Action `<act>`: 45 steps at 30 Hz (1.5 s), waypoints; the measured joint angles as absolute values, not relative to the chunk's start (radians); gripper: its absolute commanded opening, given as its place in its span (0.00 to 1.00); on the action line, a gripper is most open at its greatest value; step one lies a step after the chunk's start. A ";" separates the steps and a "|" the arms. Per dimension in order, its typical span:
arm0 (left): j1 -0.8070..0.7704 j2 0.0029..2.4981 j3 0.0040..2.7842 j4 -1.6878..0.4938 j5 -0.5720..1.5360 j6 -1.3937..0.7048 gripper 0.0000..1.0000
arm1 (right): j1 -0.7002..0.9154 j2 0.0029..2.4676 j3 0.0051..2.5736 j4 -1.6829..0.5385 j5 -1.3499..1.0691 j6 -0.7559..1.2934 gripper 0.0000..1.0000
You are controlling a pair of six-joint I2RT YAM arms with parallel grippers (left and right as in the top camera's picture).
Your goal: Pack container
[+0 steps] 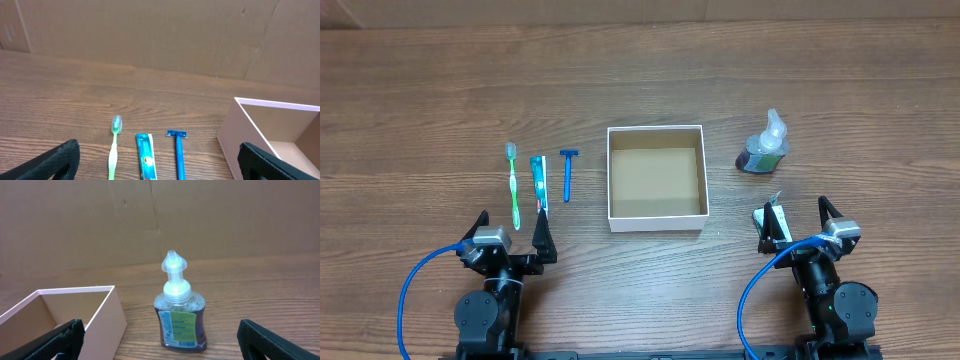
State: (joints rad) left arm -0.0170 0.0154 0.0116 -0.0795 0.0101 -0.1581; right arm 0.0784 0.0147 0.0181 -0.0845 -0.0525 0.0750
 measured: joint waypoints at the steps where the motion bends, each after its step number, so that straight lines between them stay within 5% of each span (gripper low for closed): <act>1: -0.017 0.015 0.012 -0.080 0.010 -0.158 1.00 | 0.078 0.015 0.018 -0.074 -0.052 0.075 1.00; 19: -0.017 0.015 0.012 -0.080 0.010 -0.158 1.00 | 0.078 0.080 0.134 -0.118 -0.182 0.209 1.00; 36: -0.017 0.015 0.009 -0.077 0.010 -0.158 1.00 | 0.078 1.277 1.496 -0.985 -0.151 0.170 1.00; 45: -0.017 0.015 0.009 -0.078 0.010 -0.158 1.00 | 0.079 1.589 1.620 -1.059 -0.031 0.117 1.00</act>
State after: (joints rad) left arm -0.0170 0.0147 0.0093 -0.0776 0.0101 -0.1581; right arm 0.0788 1.5887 1.6196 -1.0592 -0.0311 0.1169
